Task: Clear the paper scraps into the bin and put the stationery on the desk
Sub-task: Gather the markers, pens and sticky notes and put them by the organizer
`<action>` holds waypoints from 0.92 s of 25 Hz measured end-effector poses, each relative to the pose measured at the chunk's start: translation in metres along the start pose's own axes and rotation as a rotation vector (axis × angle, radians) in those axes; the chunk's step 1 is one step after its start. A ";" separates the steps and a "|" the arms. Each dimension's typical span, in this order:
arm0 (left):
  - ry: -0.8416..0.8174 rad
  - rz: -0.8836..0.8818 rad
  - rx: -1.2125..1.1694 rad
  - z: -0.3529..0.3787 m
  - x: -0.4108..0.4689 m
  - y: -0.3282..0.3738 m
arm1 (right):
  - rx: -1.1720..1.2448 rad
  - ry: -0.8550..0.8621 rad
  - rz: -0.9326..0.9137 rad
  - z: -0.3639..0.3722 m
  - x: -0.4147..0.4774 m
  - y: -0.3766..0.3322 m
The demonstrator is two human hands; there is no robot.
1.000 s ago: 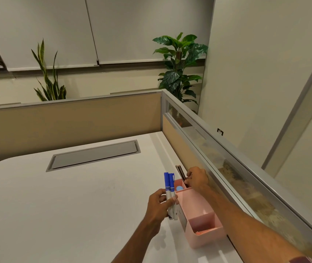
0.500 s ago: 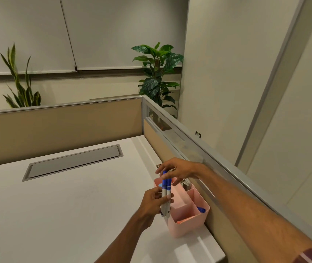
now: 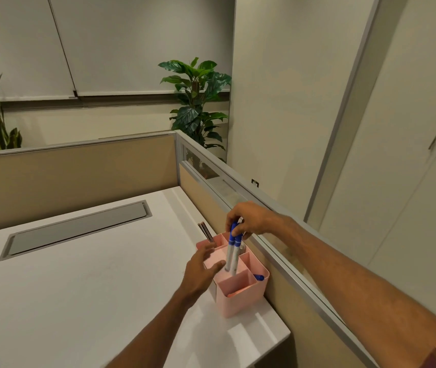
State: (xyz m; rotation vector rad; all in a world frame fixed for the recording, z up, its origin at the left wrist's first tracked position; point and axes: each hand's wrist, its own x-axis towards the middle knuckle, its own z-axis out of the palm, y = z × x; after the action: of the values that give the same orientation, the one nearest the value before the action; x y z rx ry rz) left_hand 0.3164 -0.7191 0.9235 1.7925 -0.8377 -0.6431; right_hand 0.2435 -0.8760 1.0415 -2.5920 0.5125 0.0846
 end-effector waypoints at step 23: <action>-0.147 0.175 0.804 0.016 -0.002 -0.057 | 0.321 0.367 0.469 0.122 -0.014 0.063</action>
State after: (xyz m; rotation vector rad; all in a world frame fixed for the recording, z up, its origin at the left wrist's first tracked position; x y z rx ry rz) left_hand 0.3171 -0.7123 0.8641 2.3529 -1.4794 -0.3350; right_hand 0.2114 -0.8636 0.9078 -2.1324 1.1582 -0.2980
